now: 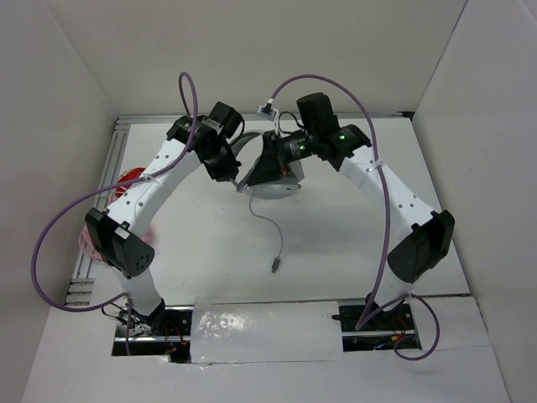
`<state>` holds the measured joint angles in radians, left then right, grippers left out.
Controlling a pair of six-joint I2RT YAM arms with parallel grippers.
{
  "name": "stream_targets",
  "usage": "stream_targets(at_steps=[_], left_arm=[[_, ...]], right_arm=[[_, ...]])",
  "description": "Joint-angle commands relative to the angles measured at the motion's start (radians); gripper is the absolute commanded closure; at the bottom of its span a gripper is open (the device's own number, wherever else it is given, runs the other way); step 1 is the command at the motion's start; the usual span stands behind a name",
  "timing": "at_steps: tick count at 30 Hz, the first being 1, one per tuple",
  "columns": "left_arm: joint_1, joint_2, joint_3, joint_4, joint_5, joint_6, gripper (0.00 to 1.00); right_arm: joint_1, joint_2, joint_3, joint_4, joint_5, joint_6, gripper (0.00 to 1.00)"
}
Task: Wrap the headphones
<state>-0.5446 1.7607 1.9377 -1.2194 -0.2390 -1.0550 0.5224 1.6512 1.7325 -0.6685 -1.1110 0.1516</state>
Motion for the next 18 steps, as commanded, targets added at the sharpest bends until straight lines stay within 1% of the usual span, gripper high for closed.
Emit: stream_targets(at_steps=[1, 2, 4, 5, 6, 8, 9, 11, 12, 14, 15, 16, 17, 18], left_arm=[[0.005, -0.030, 0.061, 0.028, 0.013, -0.128, 1.00], [0.006, -0.032, 0.076, 0.023, 0.015, -0.146, 1.00], [0.008, -0.029, 0.099, 0.002, 0.010, -0.163, 1.00], [0.011, -0.030, 0.109, -0.006, 0.012, -0.169, 1.00], [0.014, -0.030, 0.122, -0.023, 0.012, -0.187, 1.00], [0.021, -0.035, 0.136, -0.029, 0.021, -0.203, 1.00], [0.025, -0.046, 0.142, -0.026, 0.024, -0.203, 1.00], [0.026, -0.062, 0.144, -0.012, 0.033, -0.204, 1.00], [0.028, -0.081, 0.141, 0.007, 0.041, -0.200, 1.00], [0.029, -0.102, 0.139, 0.024, 0.056, -0.188, 1.00], [0.032, -0.122, 0.135, 0.035, 0.064, -0.186, 1.00], [0.035, -0.130, 0.132, 0.058, 0.070, -0.175, 1.00], [0.040, -0.147, 0.124, 0.073, 0.081, -0.180, 1.00], [0.040, -0.158, 0.116, 0.074, 0.083, -0.180, 1.00]], right_arm=[[0.100, -0.060, 0.003, 0.084, 0.097, -0.041, 0.70], [0.119, -0.076, -0.008, 0.095, 0.173, -0.069, 0.69], [0.168, -0.097, -0.031, 0.112, 0.224, -0.086, 0.69], [0.183, -0.109, -0.051, 0.151, 0.243, -0.090, 0.69], [0.198, -0.131, -0.092, 0.202, 0.307, -0.080, 0.68], [0.241, -0.165, -0.163, 0.248, 0.380, -0.073, 0.69], [0.260, -0.174, -0.188, 0.304, 0.460, -0.070, 0.70], [0.310, -0.208, -0.264, 0.357, 0.551, -0.078, 0.70], [0.330, -0.217, -0.289, 0.394, 0.683, -0.086, 0.70], [0.393, -0.244, -0.350, 0.423, 0.817, -0.122, 0.68], [0.410, -0.252, -0.369, 0.452, 0.917, -0.136, 0.67], [0.425, -0.269, -0.390, 0.470, 0.956, -0.141, 0.66], [0.464, -0.301, -0.468, 0.510, 1.002, -0.141, 0.66], [0.464, -0.301, -0.468, 0.536, 1.002, -0.141, 0.64]])
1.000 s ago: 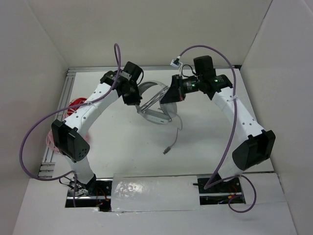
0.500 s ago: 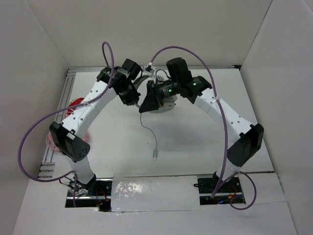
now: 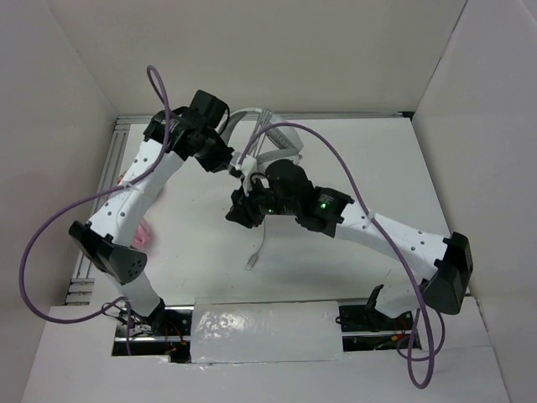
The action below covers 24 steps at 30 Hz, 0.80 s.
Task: Wrap the headphones
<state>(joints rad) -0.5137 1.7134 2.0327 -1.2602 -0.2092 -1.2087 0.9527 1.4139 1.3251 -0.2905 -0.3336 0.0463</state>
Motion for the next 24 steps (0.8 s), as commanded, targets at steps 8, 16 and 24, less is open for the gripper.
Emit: stream_targets(at_steps=[8, 16, 24], left_arm=[[0.040, -0.192, -0.017, 0.212, 0.119, 0.001, 1.00], [0.053, -0.259, -0.025, 0.292, 0.200, 0.052, 1.00], [0.053, -0.293, 0.029, 0.341, 0.293, 0.095, 1.00]], right_arm=[[0.092, -0.351, -0.403, 0.332, 0.525, 0.027, 0.11], [0.031, -0.397, -0.733, 0.628, 0.599, 0.069, 0.00], [-0.072, -0.149, -0.672, 0.746, 0.398, 0.012, 0.00]])
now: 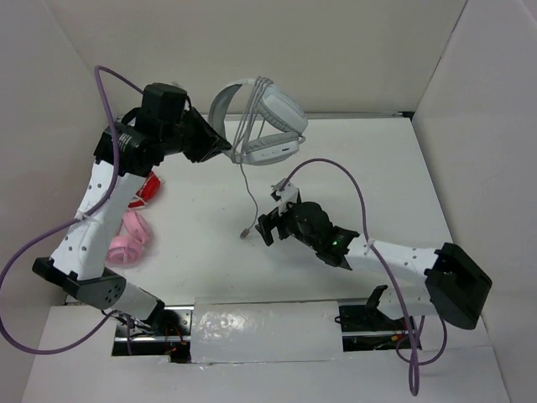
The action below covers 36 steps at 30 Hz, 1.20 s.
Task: Wrap the headphones
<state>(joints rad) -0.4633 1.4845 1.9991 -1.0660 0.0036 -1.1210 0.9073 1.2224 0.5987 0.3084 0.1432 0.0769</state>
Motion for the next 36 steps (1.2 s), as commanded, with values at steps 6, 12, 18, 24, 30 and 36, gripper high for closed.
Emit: stream_targets(at_steps=[6, 12, 18, 24, 30, 36], left_arm=[[0.003, -0.099, 0.073, 0.173, 0.102, 0.010, 1.00], [0.005, -0.122, 0.073, 0.185, 0.128, 0.026, 1.00], [0.005, -0.156, 0.064, 0.207, 0.164, 0.066, 1.00], [0.009, -0.260, -0.120, 0.287, 0.225, 0.125, 1.00], [0.009, -0.241, -0.226, 0.343, 0.434, 0.228, 1.00], [0.008, -0.141, -0.283, 0.350, 0.596, 0.360, 1.00]], right_arm=[[-0.045, 0.215, 0.087, 0.317, -0.138, -0.025, 0.00], [-0.042, 0.334, 0.150, 0.374, -0.166, -0.008, 0.12], [-0.074, 0.361, 0.138, 0.388, -0.112, 0.003, 1.00], [-0.255, 0.261, 0.038, 0.332, -0.175, 0.092, 1.00], [-0.431, 0.220, 0.240, 0.000, -0.227, -0.037, 1.00], [-0.585, 0.213, 0.448, -0.203, -0.393, -0.103, 1.00]])
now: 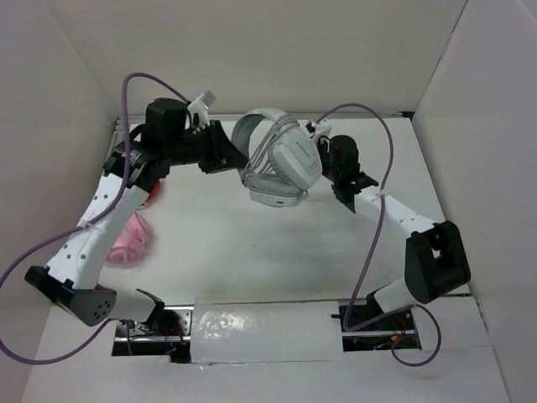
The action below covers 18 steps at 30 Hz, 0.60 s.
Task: Wrap the headphones
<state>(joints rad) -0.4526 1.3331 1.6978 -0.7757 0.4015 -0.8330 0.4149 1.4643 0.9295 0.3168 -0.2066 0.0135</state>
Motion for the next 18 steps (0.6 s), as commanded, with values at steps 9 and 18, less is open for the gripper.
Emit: stream_targets(at_steps=[9, 18], left_arm=[[-0.023, 0.090, -0.063, -0.010, -0.107, 0.224, 1.00], [-0.024, 0.201, -0.158, 0.049, -0.259, 0.452, 1.00]], right_arm=[[-0.194, 0.070, 0.627, -0.950, -0.080, -0.078, 1.00], [-0.293, -0.012, 0.700, -1.142, -0.362, -0.142, 1.00]])
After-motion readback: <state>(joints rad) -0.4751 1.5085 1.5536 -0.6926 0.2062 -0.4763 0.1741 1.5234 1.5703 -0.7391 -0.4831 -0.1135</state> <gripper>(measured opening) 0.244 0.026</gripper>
